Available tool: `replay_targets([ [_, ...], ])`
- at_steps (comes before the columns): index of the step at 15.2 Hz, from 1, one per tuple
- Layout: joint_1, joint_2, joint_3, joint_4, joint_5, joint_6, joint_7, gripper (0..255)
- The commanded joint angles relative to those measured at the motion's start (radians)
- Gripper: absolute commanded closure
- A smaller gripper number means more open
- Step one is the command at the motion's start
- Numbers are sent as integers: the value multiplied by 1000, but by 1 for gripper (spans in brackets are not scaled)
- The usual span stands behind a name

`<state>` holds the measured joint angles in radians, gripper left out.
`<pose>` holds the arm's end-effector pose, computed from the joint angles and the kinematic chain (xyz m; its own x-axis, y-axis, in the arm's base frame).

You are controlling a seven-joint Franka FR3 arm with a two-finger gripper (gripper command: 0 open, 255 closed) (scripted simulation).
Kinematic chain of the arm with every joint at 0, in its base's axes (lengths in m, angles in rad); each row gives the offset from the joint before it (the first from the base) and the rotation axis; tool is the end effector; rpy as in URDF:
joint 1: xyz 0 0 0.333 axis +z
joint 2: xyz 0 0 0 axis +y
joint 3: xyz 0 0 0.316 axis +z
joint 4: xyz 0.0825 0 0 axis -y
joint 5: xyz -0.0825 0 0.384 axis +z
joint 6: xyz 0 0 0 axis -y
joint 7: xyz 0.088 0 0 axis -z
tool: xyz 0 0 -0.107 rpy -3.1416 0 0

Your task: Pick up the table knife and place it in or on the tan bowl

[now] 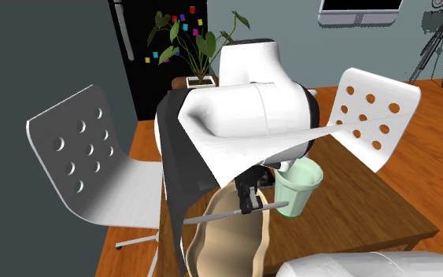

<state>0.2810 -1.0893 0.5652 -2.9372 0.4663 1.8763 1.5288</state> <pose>0.1744 0.1910 0.3866 0.4378 -0.8975 0.0522 -0.8988 -0.4383 0.0034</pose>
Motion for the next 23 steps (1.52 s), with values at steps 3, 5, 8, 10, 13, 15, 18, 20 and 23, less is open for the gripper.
replay_targets([
  [3,2,-1,1,-8,2,6,-2,255],
  [5,2,-1,1,-8,2,6,-2,255],
  [8,2,-1,1,-8,2,6,-2,0],
  [10,2,-1,1,-8,2,6,-2,0],
  [13,-6,-13,-17,20,-16,-32,-1,0],
  [15,-20,-28,-50,79,-50,-102,1,0],
  [18,-26,-30,-62,103,-63,-128,2,0],
  [20,-26,-30,-62,103,-63,-128,2,0],
  [23,-26,-30,-62,103,-63,-128,2,0],
])
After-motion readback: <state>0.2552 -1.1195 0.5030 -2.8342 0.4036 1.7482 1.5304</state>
